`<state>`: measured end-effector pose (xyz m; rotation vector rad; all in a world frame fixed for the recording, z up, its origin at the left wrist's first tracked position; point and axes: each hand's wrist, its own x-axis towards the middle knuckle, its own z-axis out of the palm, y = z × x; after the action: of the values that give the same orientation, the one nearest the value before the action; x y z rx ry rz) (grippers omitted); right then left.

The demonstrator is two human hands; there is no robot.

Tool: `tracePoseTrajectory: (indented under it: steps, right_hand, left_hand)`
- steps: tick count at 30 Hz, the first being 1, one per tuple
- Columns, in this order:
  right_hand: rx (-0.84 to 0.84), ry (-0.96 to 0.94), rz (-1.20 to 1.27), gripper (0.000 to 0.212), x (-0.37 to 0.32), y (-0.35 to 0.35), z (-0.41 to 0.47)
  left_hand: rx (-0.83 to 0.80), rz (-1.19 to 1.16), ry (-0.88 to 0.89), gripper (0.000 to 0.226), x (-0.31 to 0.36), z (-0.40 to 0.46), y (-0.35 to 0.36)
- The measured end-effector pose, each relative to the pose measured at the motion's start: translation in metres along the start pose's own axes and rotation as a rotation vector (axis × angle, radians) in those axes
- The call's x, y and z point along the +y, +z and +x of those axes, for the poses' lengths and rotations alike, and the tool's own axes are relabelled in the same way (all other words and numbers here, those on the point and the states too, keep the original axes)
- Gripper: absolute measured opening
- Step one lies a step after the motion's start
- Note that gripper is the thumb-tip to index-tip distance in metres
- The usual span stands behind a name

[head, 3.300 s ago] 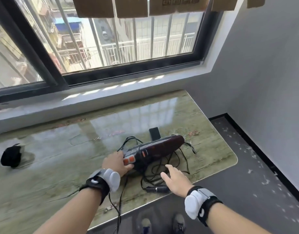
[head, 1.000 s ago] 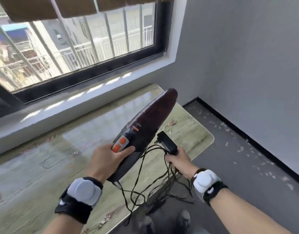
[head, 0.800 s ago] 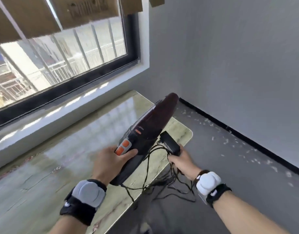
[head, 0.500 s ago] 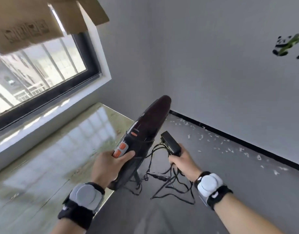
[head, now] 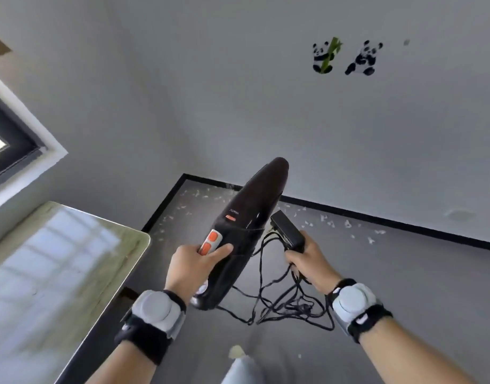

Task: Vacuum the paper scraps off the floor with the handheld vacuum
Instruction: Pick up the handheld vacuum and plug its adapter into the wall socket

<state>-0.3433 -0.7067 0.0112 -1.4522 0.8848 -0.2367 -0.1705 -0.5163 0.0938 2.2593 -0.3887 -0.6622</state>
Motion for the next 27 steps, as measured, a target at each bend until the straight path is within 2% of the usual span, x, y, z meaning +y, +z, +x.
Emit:
tracePoseTrajectory:
  steps: [13,21,27]
  right_hand:
    - [0.353,0.106,0.114,0.047,0.021,-0.214,0.007]
    - [0.488,0.156,0.18,0.038,0.035,-0.301,0.007]
    - [0.465,0.173,0.251,0.038,0.068,-0.389,0.003]
  left_hand:
    - [-0.408,0.108,0.174,0.049,0.152,0.066,0.202]
    - [-0.515,0.093,0.182,0.05,0.21,0.061,0.287]
    - [-0.498,0.162,0.152,0.049,0.238,0.042,0.364]
